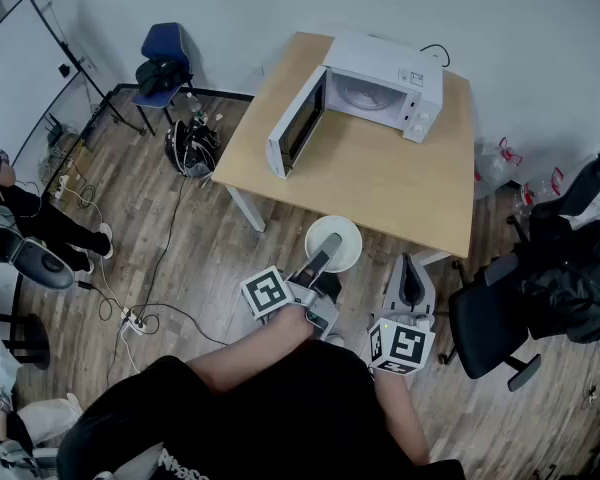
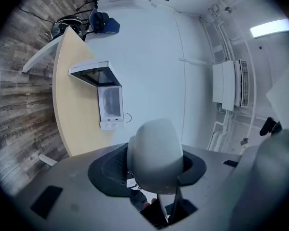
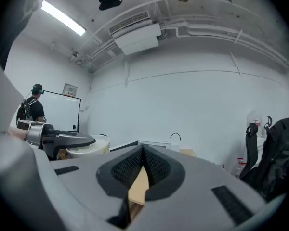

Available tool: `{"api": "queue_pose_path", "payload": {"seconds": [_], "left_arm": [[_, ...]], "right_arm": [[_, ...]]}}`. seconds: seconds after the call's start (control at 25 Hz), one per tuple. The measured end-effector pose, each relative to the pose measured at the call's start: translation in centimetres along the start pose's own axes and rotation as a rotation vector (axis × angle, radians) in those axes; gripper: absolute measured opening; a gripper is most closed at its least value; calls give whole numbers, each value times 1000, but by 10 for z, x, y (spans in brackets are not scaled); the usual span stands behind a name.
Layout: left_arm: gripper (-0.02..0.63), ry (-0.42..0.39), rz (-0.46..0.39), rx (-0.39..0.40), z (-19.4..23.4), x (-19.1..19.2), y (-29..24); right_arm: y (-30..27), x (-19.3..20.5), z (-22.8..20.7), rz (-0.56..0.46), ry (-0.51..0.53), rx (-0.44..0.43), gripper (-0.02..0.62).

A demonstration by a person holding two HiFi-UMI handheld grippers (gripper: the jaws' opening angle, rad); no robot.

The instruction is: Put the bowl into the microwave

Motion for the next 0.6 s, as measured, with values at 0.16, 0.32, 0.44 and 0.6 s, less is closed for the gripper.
{"api": "queue_pose_path", "payload": {"seconds": [0.16, 0.32, 0.44, 0.6], "left_arm": [[209, -37, 7, -29, -2, 1, 6], [210, -11, -9, -40, 5, 2, 9], [209, -2, -23, -38, 8, 5, 10], [210, -2, -39, -25, 11, 12, 7]], "right_arm": [[4, 3, 3, 7, 2, 1, 60], [8, 5, 0, -10, -26, -6, 60], [13, 9, -3, -15, -38, -26, 60], [12, 20, -9, 2, -18, -48, 60]]}}
Point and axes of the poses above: the fingertips, and each gripper's own axes: y backward along the fingers, z to its left, x out of its underside, the point moved 1 cm from there along y, backward along the fingers, and after that the axes turned 11 degrees about z, right-handed, at the moved point
